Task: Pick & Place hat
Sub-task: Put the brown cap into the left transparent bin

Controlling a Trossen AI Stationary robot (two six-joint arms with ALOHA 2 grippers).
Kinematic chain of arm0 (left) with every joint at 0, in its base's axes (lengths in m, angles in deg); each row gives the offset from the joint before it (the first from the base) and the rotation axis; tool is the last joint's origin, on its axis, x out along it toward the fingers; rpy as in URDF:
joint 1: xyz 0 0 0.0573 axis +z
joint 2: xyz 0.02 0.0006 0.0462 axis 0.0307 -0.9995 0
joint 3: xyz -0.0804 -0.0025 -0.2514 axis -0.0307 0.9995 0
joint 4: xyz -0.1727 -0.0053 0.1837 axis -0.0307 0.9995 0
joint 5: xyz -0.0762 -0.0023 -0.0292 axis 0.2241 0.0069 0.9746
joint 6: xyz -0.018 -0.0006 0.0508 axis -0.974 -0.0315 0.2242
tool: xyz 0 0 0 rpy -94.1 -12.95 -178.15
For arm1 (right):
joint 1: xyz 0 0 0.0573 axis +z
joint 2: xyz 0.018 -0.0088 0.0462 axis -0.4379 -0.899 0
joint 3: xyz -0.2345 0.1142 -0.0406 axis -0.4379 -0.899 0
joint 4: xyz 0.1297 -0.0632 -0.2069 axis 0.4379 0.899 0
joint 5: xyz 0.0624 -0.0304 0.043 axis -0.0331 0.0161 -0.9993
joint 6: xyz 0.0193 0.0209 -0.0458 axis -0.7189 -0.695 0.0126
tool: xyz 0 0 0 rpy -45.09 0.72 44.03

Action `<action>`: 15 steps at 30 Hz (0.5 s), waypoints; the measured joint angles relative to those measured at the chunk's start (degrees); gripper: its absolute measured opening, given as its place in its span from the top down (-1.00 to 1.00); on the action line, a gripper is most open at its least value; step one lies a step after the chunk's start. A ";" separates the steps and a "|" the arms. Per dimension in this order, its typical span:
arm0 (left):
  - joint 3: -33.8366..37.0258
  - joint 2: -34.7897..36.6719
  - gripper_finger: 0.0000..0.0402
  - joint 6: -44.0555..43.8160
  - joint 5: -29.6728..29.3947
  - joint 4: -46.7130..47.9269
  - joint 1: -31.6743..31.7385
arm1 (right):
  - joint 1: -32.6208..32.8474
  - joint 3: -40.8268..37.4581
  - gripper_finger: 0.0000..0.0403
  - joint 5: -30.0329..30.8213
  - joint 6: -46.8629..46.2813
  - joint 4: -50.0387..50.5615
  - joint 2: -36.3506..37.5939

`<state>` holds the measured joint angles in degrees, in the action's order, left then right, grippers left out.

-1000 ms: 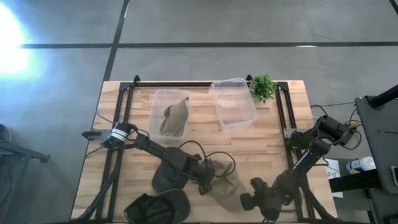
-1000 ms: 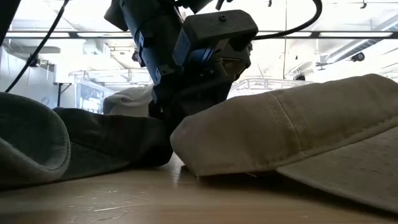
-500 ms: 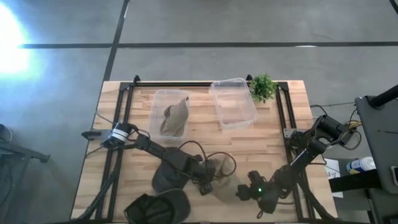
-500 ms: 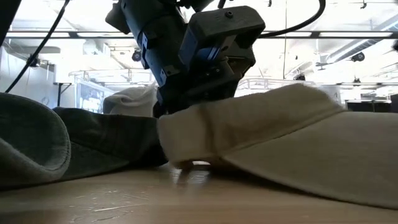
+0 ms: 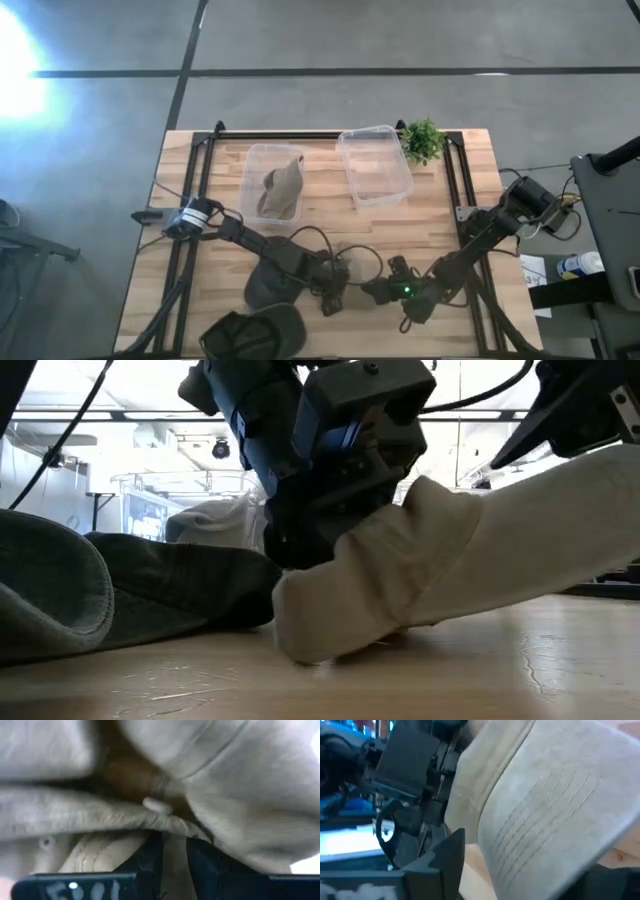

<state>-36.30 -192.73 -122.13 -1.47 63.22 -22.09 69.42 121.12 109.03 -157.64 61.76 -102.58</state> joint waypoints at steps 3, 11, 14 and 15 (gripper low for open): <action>-1.16 2.02 0.58 3.25 -3.12 2.12 0.17 | 0.02 -0.14 0.35 -1.37 2.16 0.48 1.08; -1.29 15.46 0.58 8.11 -11.81 9.01 1.78 | -0.13 -0.39 0.92 -1.61 5.31 9.50 7.47; -1.81 23.27 0.58 8.07 -12.30 8.53 2.44 | -0.38 -0.28 0.93 -1.65 10.93 10.74 12.27; -2.03 26.14 0.58 8.06 -12.53 8.32 2.62 | -0.66 0.09 0.93 -1.66 13.71 10.58 14.00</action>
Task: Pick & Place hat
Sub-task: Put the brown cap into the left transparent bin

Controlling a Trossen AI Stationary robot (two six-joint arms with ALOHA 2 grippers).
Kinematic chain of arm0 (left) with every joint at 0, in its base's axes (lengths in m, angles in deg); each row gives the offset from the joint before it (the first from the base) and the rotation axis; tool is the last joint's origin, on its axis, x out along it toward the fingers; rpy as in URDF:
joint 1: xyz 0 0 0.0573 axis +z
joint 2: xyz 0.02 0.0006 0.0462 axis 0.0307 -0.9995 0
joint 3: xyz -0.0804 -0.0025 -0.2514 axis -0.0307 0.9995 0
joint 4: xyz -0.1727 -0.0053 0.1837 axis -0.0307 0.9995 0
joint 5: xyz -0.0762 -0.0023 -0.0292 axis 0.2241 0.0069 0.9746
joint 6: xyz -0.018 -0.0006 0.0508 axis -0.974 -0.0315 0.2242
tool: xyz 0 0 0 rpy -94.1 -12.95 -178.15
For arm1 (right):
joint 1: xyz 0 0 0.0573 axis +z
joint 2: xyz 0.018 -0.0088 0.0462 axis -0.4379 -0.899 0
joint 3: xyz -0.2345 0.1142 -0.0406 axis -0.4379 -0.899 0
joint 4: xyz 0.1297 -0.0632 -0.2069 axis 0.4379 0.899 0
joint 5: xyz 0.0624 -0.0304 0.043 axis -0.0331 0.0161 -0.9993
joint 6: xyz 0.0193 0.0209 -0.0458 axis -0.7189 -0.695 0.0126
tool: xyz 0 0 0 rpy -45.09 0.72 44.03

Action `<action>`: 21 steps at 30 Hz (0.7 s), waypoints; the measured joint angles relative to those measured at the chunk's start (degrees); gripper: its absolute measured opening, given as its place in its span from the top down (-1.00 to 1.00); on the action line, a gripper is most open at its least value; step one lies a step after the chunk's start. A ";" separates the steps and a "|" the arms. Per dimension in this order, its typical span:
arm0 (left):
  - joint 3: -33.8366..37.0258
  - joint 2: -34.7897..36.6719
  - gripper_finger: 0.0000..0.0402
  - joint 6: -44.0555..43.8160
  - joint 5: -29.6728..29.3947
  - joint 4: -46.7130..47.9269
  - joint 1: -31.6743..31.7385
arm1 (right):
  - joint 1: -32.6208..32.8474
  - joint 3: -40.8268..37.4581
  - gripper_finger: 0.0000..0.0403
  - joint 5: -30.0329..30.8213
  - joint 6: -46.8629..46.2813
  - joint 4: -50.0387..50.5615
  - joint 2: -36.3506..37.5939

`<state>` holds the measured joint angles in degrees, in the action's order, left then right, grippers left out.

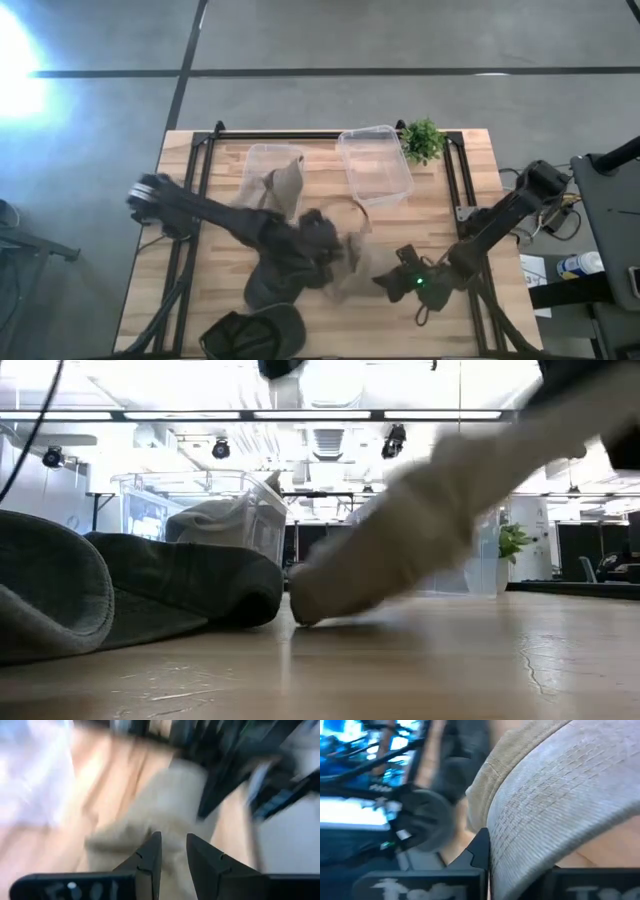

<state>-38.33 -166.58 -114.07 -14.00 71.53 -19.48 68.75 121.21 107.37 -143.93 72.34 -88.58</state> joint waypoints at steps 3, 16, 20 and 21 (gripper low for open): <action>-0.39 8.31 0.58 0.09 -1.84 -0.55 0.02 | -1.72 1.94 0.93 0.09 10.56 -0.15 5.35; 2.61 32.39 0.58 2.77 -16.20 6.54 -0.72 | -32.56 21.32 0.94 -12.40 50.45 -0.30 8.72; 3.50 35.63 0.58 2.12 -17.68 8.07 -0.72 | -44.24 27.68 0.94 -28.25 51.29 0.06 0.17; 3.90 36.14 0.58 1.88 -17.70 8.36 -0.72 | -46.46 29.48 0.94 -32.84 51.13 -0.11 -2.60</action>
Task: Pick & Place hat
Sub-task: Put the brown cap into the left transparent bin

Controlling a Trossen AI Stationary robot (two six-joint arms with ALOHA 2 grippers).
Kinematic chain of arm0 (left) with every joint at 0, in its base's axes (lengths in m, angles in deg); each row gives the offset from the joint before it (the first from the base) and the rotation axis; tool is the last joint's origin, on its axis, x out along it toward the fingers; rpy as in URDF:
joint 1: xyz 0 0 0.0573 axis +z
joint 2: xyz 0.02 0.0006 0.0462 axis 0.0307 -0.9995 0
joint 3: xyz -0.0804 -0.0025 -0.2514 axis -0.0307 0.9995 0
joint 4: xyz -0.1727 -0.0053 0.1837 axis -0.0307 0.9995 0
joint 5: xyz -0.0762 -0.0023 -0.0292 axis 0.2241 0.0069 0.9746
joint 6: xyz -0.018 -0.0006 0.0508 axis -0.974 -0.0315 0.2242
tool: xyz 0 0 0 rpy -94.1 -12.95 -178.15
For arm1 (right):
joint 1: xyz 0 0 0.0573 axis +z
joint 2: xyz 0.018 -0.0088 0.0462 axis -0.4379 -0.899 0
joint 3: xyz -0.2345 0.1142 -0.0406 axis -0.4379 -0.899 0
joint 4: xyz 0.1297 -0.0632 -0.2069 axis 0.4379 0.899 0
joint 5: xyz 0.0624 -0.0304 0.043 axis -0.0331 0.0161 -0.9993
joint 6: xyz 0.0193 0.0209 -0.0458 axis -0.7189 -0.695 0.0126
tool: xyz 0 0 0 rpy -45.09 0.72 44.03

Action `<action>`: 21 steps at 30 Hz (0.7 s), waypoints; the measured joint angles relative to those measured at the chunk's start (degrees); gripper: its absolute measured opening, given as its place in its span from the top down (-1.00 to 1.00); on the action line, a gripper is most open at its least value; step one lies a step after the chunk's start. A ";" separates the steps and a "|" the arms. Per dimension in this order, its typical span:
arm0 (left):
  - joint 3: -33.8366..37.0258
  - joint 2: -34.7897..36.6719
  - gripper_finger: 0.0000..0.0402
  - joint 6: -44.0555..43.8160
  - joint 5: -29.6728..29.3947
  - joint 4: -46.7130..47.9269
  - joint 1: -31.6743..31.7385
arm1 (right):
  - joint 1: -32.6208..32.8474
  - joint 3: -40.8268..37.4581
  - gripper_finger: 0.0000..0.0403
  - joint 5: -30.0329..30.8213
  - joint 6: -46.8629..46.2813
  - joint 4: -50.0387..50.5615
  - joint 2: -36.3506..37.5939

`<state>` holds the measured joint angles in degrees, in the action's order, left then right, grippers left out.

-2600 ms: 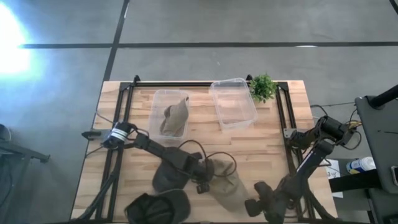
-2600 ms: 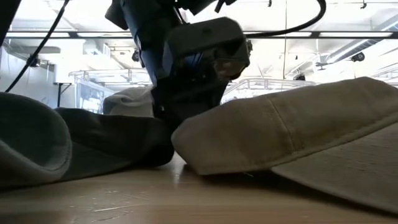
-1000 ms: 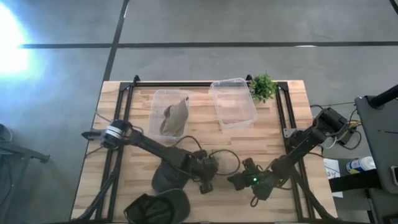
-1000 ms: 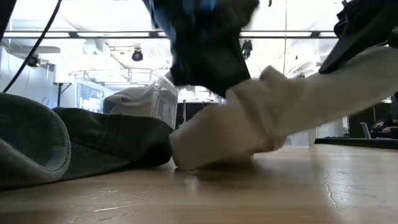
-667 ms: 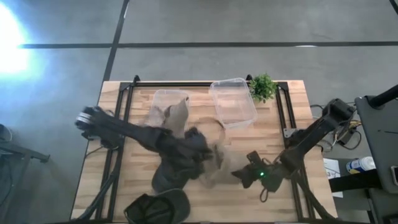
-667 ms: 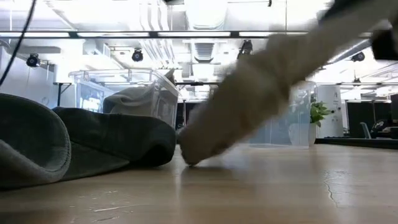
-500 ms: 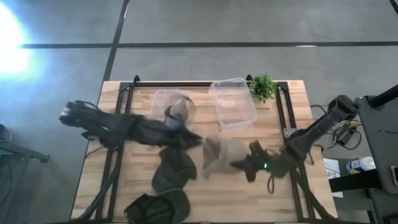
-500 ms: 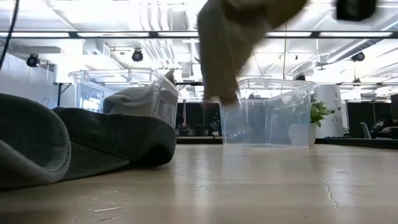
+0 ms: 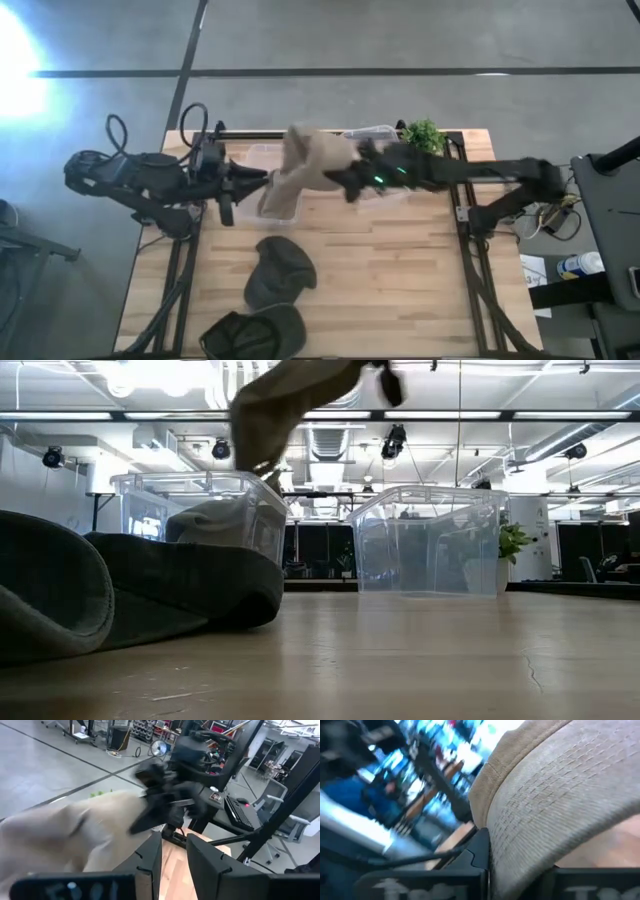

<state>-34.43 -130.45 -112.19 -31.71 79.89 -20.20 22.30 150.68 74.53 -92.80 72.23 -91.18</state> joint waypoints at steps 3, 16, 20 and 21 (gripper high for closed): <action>1.59 1.16 0.58 -0.35 0.14 0.45 0.00 | -3.92 6.49 0.94 -10.02 0.18 -0.26 -8.75; 8.81 2.42 0.58 -9.32 0.40 6.22 -0.02 | -8.58 28.94 0.94 -23.91 -11.12 18.33 -32.31; 10.92 2.42 0.58 -9.91 0.59 6.34 -0.02 | -8.57 38.00 0.88 -22.37 -10.22 18.21 -38.34; 11.30 2.42 0.58 -9.91 0.66 6.47 -0.02 | -8.60 40.34 0.85 -22.08 -9.56 18.62 -40.05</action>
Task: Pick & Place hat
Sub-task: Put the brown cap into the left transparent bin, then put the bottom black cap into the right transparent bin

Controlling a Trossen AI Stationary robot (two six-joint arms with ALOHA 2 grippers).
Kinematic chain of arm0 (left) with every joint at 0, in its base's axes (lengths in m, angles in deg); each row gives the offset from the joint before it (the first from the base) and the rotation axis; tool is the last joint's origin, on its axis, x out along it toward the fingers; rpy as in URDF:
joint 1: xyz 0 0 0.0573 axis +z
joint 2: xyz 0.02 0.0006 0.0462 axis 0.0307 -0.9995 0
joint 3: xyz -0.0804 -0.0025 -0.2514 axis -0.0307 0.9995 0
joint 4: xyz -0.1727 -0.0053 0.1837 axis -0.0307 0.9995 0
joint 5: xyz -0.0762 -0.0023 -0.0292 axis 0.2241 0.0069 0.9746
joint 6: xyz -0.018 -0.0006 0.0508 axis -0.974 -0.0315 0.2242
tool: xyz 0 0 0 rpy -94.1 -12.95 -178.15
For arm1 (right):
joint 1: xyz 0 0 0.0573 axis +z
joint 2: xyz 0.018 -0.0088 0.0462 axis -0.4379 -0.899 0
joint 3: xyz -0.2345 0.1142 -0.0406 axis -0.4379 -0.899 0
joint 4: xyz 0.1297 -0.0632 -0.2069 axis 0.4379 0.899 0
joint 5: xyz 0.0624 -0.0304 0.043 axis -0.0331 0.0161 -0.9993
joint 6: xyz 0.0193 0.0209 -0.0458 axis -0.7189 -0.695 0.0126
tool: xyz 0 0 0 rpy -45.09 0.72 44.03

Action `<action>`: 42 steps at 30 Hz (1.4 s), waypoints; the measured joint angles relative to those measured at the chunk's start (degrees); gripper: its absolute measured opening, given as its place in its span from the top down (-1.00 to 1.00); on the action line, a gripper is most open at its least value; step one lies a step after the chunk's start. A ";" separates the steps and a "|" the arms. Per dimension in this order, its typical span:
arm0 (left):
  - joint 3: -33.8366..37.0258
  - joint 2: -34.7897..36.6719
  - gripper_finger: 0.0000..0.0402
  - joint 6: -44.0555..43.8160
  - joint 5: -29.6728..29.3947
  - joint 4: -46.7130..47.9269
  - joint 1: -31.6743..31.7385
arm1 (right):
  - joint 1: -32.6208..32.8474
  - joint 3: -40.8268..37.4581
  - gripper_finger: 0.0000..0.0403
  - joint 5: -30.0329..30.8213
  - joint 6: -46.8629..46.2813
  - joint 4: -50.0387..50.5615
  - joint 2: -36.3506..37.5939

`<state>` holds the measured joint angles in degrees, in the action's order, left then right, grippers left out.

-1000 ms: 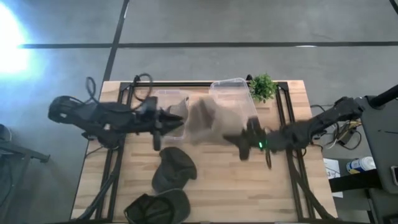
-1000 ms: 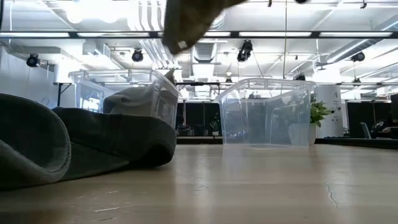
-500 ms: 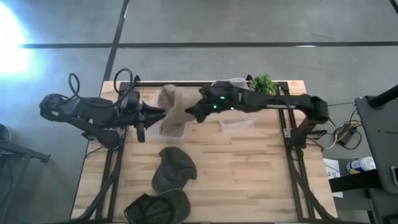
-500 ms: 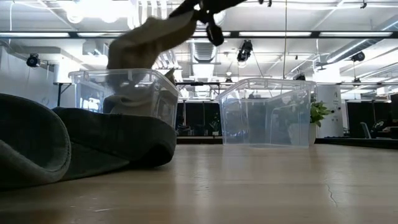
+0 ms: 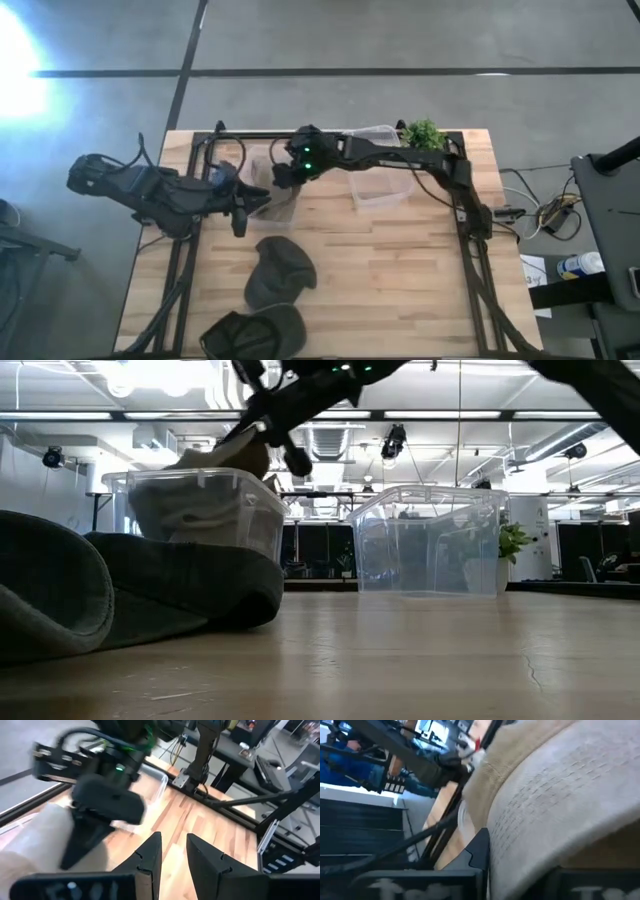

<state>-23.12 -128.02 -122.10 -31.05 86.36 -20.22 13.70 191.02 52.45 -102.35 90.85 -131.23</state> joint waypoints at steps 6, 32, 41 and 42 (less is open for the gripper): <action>0.48 0.44 0.58 0.11 1.50 1.34 -0.13 | 0.10 12.51 0.57 0.62 -0.03 9.92 -10.37; 15.76 1.73 0.58 -9.28 39.52 12.52 -9.02 | 14.53 20.13 0.00 10.00 39.02 53.53 -1.06; 22.49 -7.57 0.58 -34.85 44.72 -5.94 -24.60 | 19.97 4.99 0.11 0.92 38.50 33.58 -1.39; 22.47 -8.91 0.58 -36.77 44.27 -8.38 -25.70 | 20.34 2.87 0.12 -0.44 37.91 30.05 -1.39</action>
<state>-0.65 -136.93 -158.88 13.23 77.99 -45.92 34.04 193.89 52.01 -64.44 120.89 -132.62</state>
